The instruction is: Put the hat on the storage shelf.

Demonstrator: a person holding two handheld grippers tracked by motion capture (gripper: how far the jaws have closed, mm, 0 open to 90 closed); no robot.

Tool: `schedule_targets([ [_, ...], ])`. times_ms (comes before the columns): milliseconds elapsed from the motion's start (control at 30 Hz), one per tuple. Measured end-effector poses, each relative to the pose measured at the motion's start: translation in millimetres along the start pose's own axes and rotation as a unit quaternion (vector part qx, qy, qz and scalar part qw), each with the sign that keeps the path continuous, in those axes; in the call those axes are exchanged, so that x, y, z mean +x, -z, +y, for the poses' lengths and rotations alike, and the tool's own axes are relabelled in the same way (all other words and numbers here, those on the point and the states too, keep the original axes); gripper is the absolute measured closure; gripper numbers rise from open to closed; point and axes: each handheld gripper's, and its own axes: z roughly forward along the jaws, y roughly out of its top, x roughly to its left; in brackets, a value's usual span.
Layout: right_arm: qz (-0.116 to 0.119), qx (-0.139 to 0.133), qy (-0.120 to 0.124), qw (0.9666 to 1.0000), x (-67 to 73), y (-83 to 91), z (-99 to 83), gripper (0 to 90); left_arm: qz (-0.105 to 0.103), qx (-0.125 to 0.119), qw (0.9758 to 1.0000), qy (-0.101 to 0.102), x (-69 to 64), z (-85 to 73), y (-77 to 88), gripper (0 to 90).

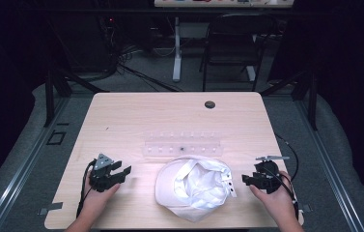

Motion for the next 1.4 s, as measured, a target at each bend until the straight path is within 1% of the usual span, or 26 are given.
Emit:
schedule_targets([
  [33,0.006,0.004,-0.004,1.0000,0.6,1.4,2.0,53.0,-0.001,0.000,1.0000,0.000,-0.2,-0.1,0.2,51.1],
  [67,0.006,0.007,-0.006,0.9999,1.1,3.2,3.5,54.3,-0.002,0.000,1.0000,0.000,-0.7,-0.1,0.7,51.1],
  [100,0.010,0.013,-0.008,0.9998,2.1,5.8,6.1,57.0,-0.003,0.000,1.0000,-0.002,-0.8,-0.1,0.9,51.1],
  [200,0.018,0.021,-0.007,0.9996,3.2,8.9,9.9,58.2,-0.004,-0.001,1.0000,-0.003,-2.4,-0.1,1.2,51.0],
  [233,0.023,0.025,-0.010,0.9994,4.7,13.4,14.6,59.9,-0.005,-0.002,1.0000,-0.006,-3.9,-0.2,1.1,50.9],
  [333,0.036,0.036,-0.022,0.9985,5.4,17.9,20.3,60.1,-0.007,0.003,0.9999,-0.007,-5.1,-0.1,1.0,50.9],
  [367,0.041,0.042,-0.024,0.9980,5.3,19.5,22.5,59.9,-0.006,0.000,1.0000,-0.007,-5.3,-0.2,0.5,50.9],
  [433,0.042,0.048,-0.029,0.9975,5.7,21.8,26.4,60.3,-0.005,0.002,1.0000,-0.008,-5.0,-0.2,0.5,50.9],
  [500,0.054,0.061,-0.035,0.9961,5.8,23.7,31.0,60.4,-0.007,0.004,0.9999,-0.009,-4.2,0.0,0.8,50.7],
  [567,0.059,0.067,-0.040,0.9952,7.3,24.9,34.0,60.5,-0.005,0.002,1.0000,-0.006,-4.2,-0.6,0.2,50.6],
  [667,0.075,0.090,-0.045,0.9921,8.7,27.9,39.8,60.5,-0.006,0.002,1.0000,-0.005,-4.2,-0.8,-0.3,50.5],
  [733,0.085,0.100,-0.053,0.9900,10.5,30.2,43.9,60.7,-0.006,0.003,1.0000,-0.006,-4.5,-1.0,-0.5,50.5],
  [767,0.095,0.104,-0.058,0.9884,11.3,30.9,45.9,60.7,-0.006,0.003,1.0000,-0.006,-4.6,-0.9,-0.6,50.5],
  [833,0.107,0.117,-0.062,0.9854,12.9,33.4,49.5,60.7,-0.006,0.004,0.9999,-0.007,-4.9,-0.8,-0.4,50.5],
  [900,0.113,0.124,-0.071,0.9832,15.9,34.2,51.8,60.0,-0.007,0.005,0.9999,-0.007,-5.0,-0.8,-0.6,50.5],
  [967,0.124,0.137,-0.067,0.9806,15.3,34.4,53.4,59.7,-0.007,0.006,0.9999,-0.007,-5.0,-0.8,-0.8,50.4],
  [1000,0.123,0.141,-0.071,0.9799,16.0,34.3,53.8,59.6,-0.007,0.006,0.9999,-0.007,-5.0,-0.9,-0.9,50.4],
  [1033,0.128,0.142,-0.074,0.9788,16.4,33.5,53.6,59.5,-0.007,0.006,0.9999,-0.007,-5.0,-1.0,-0.9,50.5],
  [1067,0.130,0.147,-0.069,0.9780,15.6,33.2,53.5,59.4,-0.007,0.006,0.9999,-0.007,-5.0,-1.0,-0.9,50.4],
  [1133,0.134,0.145,-0.074,0.9775,16.5,31.9,52.9,59.4,-0.007,0.006,0.9999,-0.007,-5.0,-1.0,-0.9,50.5],
  [1167,0.140,0.147,-0.081,0.9759,18.3,29.4,50.9,59.2,-0.007,0.007,0.9999,-0.007,-5.0,-1.1,-1.0,50.4],
  [1200,0.147,0.153,-0.076,0.9743,17.2,29.0,50.9,59.1,-0.008,0.007,0.9999,-0.007,-5.0,-1.1,-1.0,50.5],
  [1267,0.151,0.152,-0.082,0.9733,19.0,27.1,49.3,58.4,-0.008,0.008,0.9999,-0.007,-5.0,-1.1,-1.2,50.5],
  [1300,0.157,0.152,-0.083,0.9723,19.2,26.0,48.5,58.0,-0.007,0.009,0.9999,-0.008,-4.9,-1.2,-1.3,50.4],
  [1333,0.164,0.166,-0.071,0.9698,17.5,26.1,48.9,57.6,-0.007,0.008,0.9999,-0.007,-5.2,-1.3,-1.5,50.5],
  [1400,0.162,0.156,-0.086,0.9706,20.3,23.4,46.7,57.1,-0.006,0.007,0.9999,-0.006,-5.4,-1.4,-1.9,50.4],
])
